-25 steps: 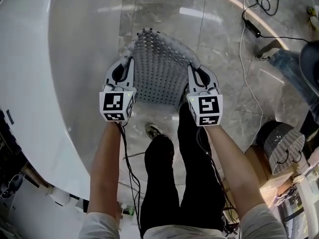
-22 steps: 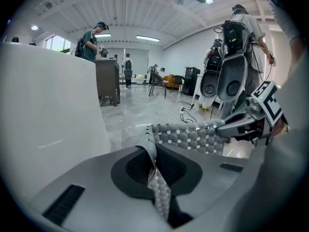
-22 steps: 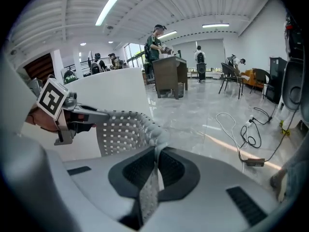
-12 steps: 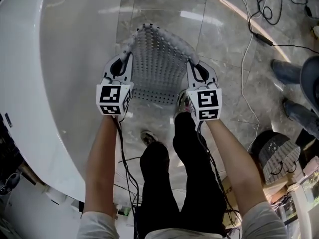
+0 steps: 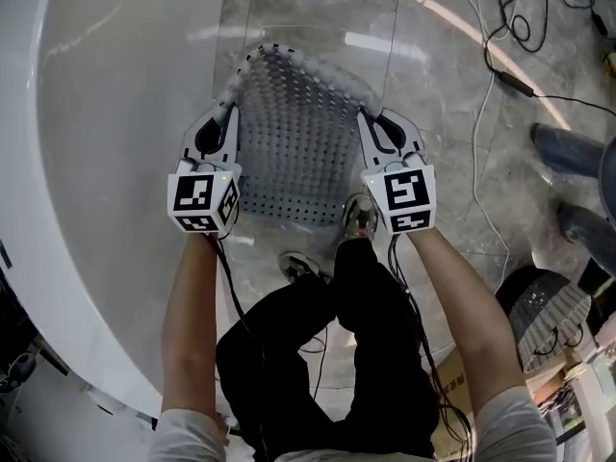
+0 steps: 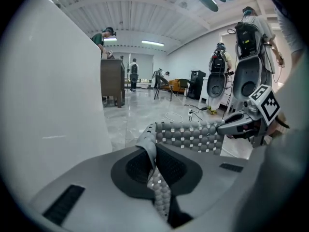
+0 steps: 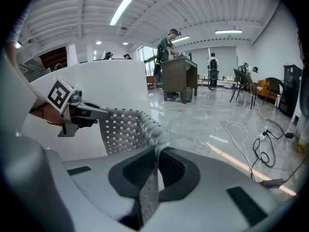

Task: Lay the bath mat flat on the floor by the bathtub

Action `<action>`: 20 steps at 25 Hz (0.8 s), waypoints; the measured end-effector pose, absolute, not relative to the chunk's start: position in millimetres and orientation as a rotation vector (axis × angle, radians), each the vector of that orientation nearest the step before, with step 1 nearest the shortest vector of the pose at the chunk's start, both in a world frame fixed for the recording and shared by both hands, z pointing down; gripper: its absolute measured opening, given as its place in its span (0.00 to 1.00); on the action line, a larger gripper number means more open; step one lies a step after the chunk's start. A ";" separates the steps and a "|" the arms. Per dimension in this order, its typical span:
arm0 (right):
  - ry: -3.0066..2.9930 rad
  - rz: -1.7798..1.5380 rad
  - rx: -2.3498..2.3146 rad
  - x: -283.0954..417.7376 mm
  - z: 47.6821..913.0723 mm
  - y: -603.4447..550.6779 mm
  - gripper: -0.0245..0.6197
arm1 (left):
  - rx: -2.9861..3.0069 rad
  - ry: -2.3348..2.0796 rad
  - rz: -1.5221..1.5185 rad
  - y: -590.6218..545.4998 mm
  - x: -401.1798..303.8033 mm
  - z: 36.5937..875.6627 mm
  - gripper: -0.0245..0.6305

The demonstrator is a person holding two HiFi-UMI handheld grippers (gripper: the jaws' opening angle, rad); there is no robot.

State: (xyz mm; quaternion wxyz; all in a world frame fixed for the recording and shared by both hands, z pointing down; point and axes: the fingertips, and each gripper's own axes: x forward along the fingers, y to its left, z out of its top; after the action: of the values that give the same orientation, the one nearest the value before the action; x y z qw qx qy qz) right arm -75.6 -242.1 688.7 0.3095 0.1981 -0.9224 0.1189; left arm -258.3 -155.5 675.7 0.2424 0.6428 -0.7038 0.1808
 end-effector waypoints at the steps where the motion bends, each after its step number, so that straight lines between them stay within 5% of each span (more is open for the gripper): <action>1: -2.450 0.299 0.521 -77.6 691.3 -241.9 0.08 | 1.771 -1.938 0.495 -155.3 -260.8 679.8 0.08; 20: -2.619 0.085 0.574 -113.3 710.7 -278.7 0.08 | 1.816 -2.168 0.430 -185.6 -305.9 715.4 0.08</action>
State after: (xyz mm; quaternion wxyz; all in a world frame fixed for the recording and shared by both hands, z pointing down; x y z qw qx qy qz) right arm -113.3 -278.7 710.7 0.2273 0.2082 -0.9508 0.0310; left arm -305.9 -185.6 715.4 0.1399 0.6287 -0.7504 0.1487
